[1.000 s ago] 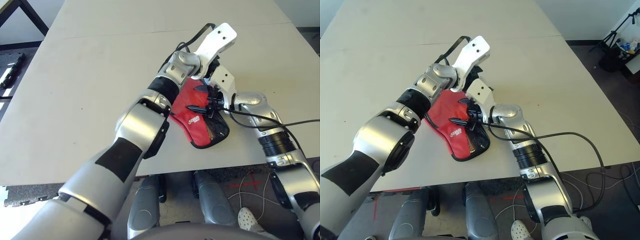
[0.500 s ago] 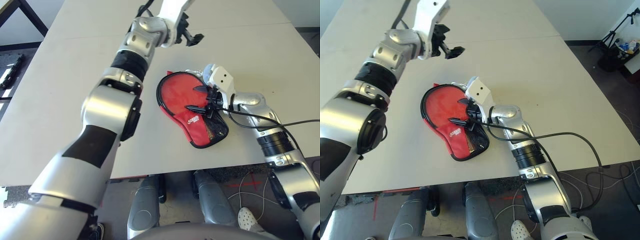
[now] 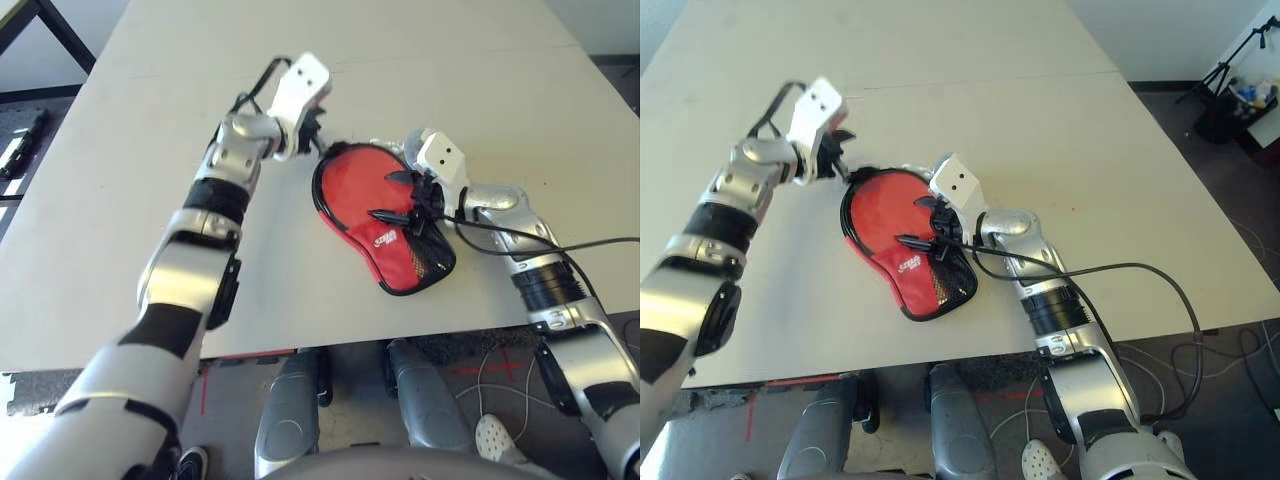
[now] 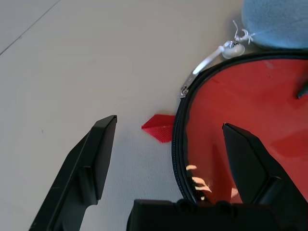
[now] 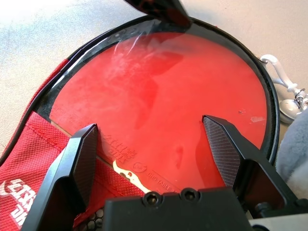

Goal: Store the ping-pong paddle in its case and zip it.

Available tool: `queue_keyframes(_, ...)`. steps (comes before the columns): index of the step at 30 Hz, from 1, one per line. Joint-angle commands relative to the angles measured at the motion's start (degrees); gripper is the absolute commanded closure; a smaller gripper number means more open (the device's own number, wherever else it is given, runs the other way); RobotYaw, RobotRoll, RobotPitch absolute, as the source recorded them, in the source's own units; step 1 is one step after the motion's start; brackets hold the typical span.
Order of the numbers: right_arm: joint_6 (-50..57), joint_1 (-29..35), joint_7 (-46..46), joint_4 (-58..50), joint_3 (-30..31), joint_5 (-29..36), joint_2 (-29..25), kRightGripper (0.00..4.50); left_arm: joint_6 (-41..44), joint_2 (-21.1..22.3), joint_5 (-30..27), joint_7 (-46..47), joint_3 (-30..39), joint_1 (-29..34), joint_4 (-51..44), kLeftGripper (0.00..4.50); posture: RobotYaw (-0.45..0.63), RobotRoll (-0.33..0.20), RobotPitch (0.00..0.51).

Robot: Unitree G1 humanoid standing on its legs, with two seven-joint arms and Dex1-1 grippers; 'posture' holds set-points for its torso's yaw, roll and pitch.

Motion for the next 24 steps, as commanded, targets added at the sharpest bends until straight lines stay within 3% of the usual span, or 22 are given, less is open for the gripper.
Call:
queue_keyframes(1,1.79,3.01,0.69,3.29,4.17,-2.87,-0.1,0.0,3.05,1.11,-1.15,-2.18,-0.89,3.55,-5.89,0.04,-0.04,0.0,0.25)
queue_keyframes(12,1.71,2.81,0.91,3.47,4.32,-3.0,-0.43,0.0,8.84,5.07,-5.06,-10.31,-3.26,12.4,-18.26,0.04,-0.04,0.0,0.244)
queue_keyframes(24,2.13,2.66,1.18,2.98,4.24,-3.04,-1.15,0.0,6.65,2.3,-4.88,-8.69,-5.41,14.34,-14.55,0.04,-0.05,0.0,0.24)
